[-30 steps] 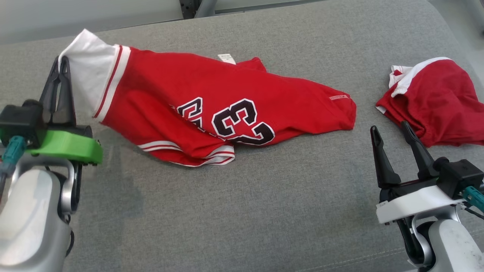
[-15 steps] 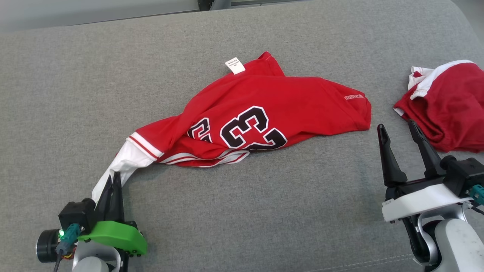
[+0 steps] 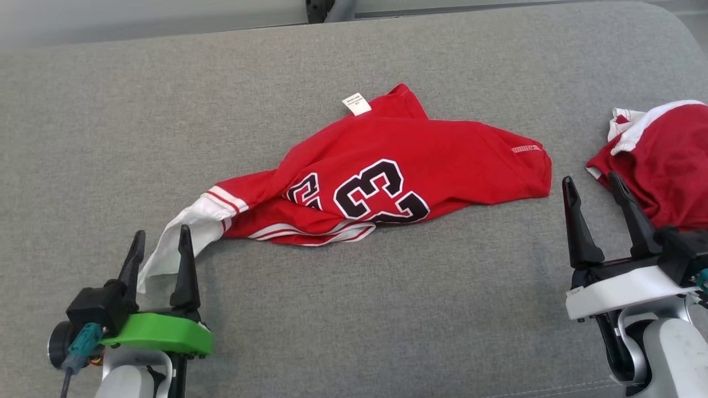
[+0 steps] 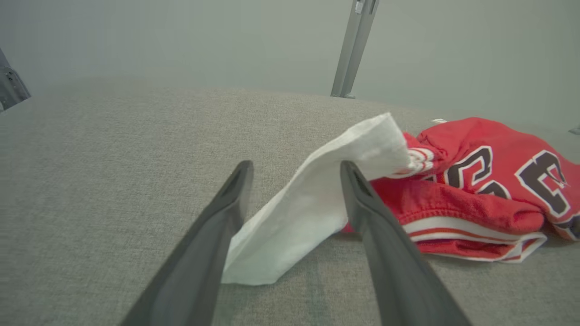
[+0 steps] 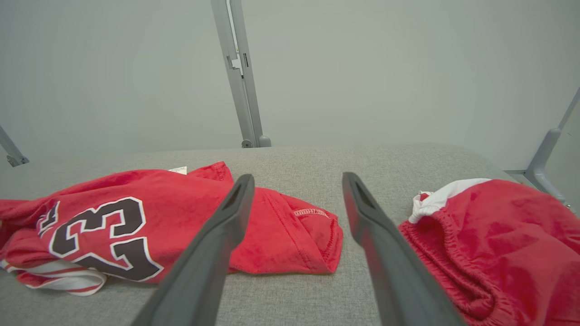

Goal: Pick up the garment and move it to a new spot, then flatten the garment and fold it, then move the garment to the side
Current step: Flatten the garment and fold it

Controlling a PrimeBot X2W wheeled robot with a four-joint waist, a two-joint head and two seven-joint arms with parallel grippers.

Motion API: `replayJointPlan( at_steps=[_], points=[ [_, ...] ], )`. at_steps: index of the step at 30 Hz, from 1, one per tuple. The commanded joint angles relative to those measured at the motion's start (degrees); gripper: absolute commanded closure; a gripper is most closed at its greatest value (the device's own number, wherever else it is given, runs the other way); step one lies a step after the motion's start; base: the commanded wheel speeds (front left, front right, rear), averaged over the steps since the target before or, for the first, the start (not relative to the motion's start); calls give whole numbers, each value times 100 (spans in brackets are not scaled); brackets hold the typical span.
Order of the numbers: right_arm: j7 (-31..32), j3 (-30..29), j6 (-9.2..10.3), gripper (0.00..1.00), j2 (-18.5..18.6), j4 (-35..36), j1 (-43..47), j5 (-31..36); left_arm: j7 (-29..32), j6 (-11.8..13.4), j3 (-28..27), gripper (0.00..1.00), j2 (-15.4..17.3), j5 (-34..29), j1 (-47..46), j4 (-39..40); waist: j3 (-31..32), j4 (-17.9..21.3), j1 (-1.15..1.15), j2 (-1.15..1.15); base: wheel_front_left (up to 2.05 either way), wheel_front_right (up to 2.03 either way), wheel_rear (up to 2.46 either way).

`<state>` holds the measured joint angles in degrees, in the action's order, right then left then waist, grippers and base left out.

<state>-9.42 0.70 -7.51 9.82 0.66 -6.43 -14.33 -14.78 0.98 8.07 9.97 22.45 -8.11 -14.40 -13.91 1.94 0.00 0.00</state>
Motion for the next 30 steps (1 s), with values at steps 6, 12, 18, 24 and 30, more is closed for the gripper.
replayJointPlan(
  at_steps=[6,12,18,24,30],
  points=[
    [7,-54,4,0,-41,35,62,82,-34,-47,-254,0,-18,-235,184,738,197,-72,0,0,0,0,0],
    [14,-61,4,0,-71,16,138,97,-27,67,-405,0,85,-377,276,1263,359,-69,0,0,0,0,0],
    [35,-100,4,0,-75,-8,232,52,98,204,-479,0,176,-412,440,1606,441,-47,0,0,0,0,0],
    [55,-149,4,0,-95,-32,224,-20,167,278,-453,0,172,-397,527,1771,421,-79,0,0,0,0,0],
    [53,-238,4,0,12,-243,-69,-145,181,280,-373,0,142,-398,397,1854,287,-228,0,0,0,0,0]
  ],
)
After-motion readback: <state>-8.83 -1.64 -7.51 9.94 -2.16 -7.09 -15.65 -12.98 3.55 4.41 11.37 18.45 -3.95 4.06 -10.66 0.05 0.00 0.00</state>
